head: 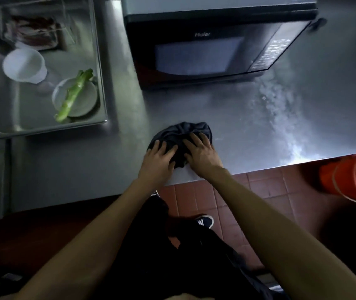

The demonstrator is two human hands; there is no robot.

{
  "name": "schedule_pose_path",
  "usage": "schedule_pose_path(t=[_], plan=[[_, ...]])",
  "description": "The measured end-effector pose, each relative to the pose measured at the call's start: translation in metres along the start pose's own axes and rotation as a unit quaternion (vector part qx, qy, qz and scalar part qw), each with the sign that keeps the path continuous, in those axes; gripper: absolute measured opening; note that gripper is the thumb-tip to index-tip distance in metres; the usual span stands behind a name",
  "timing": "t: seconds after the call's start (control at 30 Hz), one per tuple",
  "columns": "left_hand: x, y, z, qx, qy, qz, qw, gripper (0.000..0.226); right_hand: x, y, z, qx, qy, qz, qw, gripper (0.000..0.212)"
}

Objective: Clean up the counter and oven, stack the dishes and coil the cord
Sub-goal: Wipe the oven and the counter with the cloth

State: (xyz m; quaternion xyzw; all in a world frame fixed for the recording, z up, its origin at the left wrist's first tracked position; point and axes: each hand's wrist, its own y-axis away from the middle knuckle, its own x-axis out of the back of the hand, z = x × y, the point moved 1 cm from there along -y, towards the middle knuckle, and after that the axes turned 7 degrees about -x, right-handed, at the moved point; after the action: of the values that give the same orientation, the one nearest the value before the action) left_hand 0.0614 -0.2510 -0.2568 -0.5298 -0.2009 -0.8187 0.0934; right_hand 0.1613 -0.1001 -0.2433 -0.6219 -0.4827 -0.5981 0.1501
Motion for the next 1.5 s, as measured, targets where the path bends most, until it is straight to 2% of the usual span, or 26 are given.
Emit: schedule_pose_path(t=[0.1, 0.2, 0.4, 0.53, 0.73, 0.83, 0.97, 1.17, 1.5], plan=[[-0.012, 0.002, 0.039, -0.012, 0.005, -0.019, 1.0, 0.062, -0.007, 0.031, 0.033, -0.014, -0.003, 0.017, 1.0, 0.049], [-0.023, 0.002, 0.084, -0.014, 0.002, -0.017, 1.0, 0.055, -0.012, 0.062, 0.065, -0.025, -0.018, 0.043, 0.999, 0.046], [-0.035, -0.008, 0.173, -0.039, 0.023, -0.026, 0.999, 0.046, -0.025, 0.12, 0.13, -0.096, -0.151, 0.097, 0.979, 0.044], [-0.039, -0.012, 0.225, -0.084, 0.089, 0.001, 0.993, 0.054, -0.022, 0.16, 0.175, -0.129, -0.236, 0.144, 0.952, 0.041], [-0.024, -0.043, 0.297, -0.165, 0.121, -0.004, 0.979, 0.067, 0.018, 0.216, 0.229, -0.188, -0.286, 0.276, 0.898, 0.037], [-0.014, -0.066, 0.331, -0.222, 0.138, -0.009, 0.965, 0.067, 0.042, 0.239, 0.251, -0.212, -0.298, 0.345, 0.865, 0.045], [-0.007, -0.093, 0.374, -0.281, 0.154, 0.002, 0.947, 0.067, 0.065, 0.258, 0.284, -0.241, -0.308, 0.397, 0.831, 0.048], [-0.008, -0.138, 0.419, -0.325, 0.19, 0.018, 0.926, 0.066, 0.089, 0.26, 0.329, -0.26, -0.289, 0.433, 0.813, 0.05], [-0.016, -0.248, 0.475, -0.363, 0.24, 0.017, 0.9, 0.067, 0.146, 0.217, 0.422, -0.29, -0.253, 0.419, 0.823, 0.048]])
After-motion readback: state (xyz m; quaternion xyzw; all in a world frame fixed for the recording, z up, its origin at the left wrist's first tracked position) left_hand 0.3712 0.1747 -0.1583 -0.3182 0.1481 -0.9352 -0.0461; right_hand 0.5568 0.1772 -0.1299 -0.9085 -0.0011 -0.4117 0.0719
